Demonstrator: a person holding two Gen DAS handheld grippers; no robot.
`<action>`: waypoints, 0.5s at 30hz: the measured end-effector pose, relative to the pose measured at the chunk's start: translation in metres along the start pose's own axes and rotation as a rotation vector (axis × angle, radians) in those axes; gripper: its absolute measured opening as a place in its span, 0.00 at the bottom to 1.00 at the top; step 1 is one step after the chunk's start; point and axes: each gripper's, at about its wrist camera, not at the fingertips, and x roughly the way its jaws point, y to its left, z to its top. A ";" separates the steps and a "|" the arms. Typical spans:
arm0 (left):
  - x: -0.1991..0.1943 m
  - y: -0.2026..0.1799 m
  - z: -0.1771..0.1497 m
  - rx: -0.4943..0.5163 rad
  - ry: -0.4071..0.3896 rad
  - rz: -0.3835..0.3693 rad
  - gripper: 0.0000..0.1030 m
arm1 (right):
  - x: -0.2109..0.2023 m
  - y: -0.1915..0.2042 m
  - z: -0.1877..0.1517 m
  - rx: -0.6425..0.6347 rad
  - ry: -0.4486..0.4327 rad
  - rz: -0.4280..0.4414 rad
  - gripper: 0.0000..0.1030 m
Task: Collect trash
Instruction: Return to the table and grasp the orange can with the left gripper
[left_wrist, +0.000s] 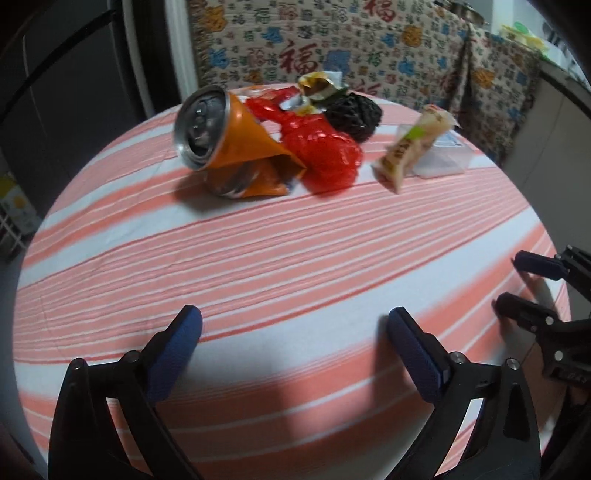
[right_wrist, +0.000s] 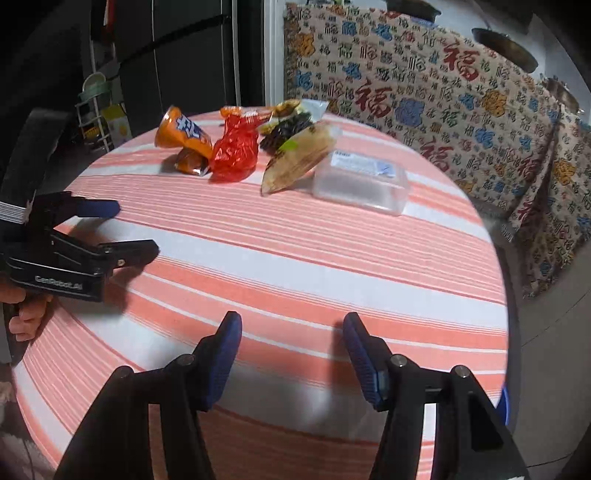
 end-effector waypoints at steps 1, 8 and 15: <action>0.001 0.002 0.001 0.000 0.001 0.003 1.00 | 0.002 -0.001 0.003 0.013 -0.003 0.006 0.57; 0.002 0.008 0.001 -0.015 -0.004 0.008 1.00 | 0.016 0.002 0.016 0.060 -0.011 -0.015 0.67; 0.000 0.009 0.000 -0.021 -0.006 0.005 0.99 | 0.023 0.002 0.024 0.060 0.005 -0.017 0.68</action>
